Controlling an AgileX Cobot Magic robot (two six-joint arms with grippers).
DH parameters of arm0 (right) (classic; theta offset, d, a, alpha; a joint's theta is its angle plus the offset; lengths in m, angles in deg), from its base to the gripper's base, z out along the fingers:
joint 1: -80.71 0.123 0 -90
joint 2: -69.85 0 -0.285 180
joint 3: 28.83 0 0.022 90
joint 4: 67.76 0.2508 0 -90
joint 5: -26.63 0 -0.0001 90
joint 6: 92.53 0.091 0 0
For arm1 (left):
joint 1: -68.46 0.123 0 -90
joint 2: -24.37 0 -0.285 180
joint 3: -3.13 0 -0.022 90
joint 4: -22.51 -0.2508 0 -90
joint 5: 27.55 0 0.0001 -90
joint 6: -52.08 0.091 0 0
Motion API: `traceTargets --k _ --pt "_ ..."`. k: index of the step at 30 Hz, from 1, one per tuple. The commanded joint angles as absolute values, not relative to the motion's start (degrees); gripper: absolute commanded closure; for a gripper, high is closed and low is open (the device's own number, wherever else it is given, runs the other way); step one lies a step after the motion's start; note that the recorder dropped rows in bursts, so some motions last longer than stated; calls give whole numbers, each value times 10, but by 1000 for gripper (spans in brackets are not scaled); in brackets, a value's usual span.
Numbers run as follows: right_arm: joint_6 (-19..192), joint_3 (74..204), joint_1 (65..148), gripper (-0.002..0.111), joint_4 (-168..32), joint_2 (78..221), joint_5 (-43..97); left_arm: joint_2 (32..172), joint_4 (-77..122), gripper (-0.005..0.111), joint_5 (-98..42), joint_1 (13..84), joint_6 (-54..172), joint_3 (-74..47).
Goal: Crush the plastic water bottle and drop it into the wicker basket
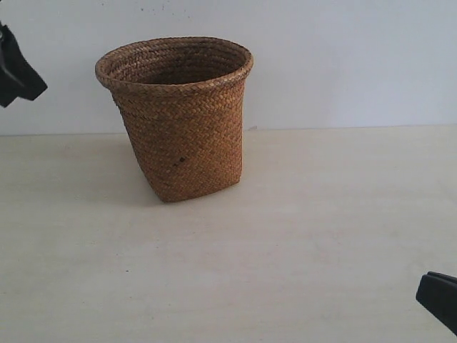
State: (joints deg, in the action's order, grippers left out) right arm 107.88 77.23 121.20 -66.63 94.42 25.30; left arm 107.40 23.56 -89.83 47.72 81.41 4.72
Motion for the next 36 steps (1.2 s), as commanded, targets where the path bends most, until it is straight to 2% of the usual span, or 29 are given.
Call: traceTargets --k 1,7,11,22,28,36 --pt "1080 771 1212 108 -666 943 259 992 271 103 -847 478 812 -56" --pt "1080 771 1212 108 -666 943 259 893 283 103 -827 478 800 -178" --pt "1080 771 1212 108 -666 943 259 839 296 103 -849 478 800 -213" --pt "1080 771 1212 108 -666 943 259 765 326 103 -874 478 800 -218" --pt "1080 771 1212 108 -666 943 259 758 311 103 -789 478 830 -218" --pt "1080 771 1212 108 -666 943 259 712 324 103 -783 478 828 -218"
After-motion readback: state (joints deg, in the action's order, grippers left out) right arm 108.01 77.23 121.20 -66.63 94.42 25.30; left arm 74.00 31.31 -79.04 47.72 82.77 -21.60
